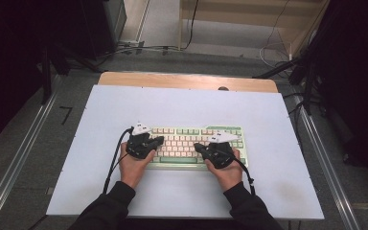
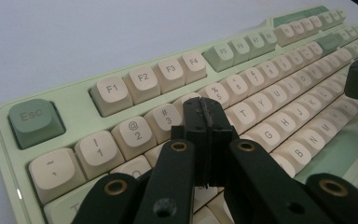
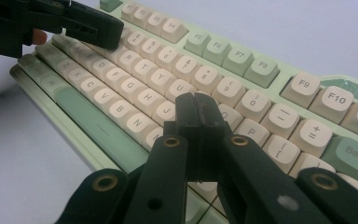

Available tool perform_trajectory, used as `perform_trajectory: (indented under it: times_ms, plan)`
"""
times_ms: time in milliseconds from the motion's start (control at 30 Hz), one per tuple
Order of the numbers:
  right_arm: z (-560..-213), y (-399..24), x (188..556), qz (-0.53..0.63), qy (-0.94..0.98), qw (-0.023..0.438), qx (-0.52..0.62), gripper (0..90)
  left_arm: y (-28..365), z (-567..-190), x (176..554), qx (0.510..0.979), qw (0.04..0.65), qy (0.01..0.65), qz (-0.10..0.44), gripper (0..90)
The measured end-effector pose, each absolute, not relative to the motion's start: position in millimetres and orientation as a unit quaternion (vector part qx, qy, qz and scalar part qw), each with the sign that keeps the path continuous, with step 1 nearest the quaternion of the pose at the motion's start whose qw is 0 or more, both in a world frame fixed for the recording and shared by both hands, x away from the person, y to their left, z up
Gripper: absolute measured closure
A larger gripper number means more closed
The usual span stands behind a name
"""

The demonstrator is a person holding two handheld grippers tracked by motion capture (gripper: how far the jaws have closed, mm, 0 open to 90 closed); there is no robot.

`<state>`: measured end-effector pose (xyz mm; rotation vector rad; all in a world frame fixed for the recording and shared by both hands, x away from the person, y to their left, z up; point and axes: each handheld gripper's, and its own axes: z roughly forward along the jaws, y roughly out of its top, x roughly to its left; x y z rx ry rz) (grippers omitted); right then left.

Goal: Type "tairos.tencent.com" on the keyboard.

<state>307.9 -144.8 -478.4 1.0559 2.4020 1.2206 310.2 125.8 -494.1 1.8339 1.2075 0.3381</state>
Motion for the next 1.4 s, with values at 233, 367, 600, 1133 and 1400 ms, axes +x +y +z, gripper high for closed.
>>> perform_trajectory:
  times_ms: [233,367,600,1133,1400]
  plan:
    - [-478.4,-144.7,307.8,0.418,0.824,0.123,0.362,87.8,125.4,-494.2,310.3,0.74,0.444,0.487,0.135,90.0]
    - [-478.4,-144.6,307.7,0.418,0.824,0.124,0.362,87.8,125.3,-494.2,310.2,0.741,0.443,0.486,0.135,90.0]
    - [-478.0,-144.8,307.7,0.418,0.824,0.125,0.362,87.8,123.1,-495.2,309.6,0.747,0.436,0.483,0.139,90.0]
    - [-478.0,-144.0,307.6,0.419,0.825,0.125,0.359,87.8,129.0,-488.5,305.5,0.739,0.452,0.481,0.137,90.0]
    - [-478.4,-140.8,307.0,0.419,0.826,0.122,0.357,87.8,130.6,-488.2,304.6,0.737,0.454,0.48,0.14,90.0]
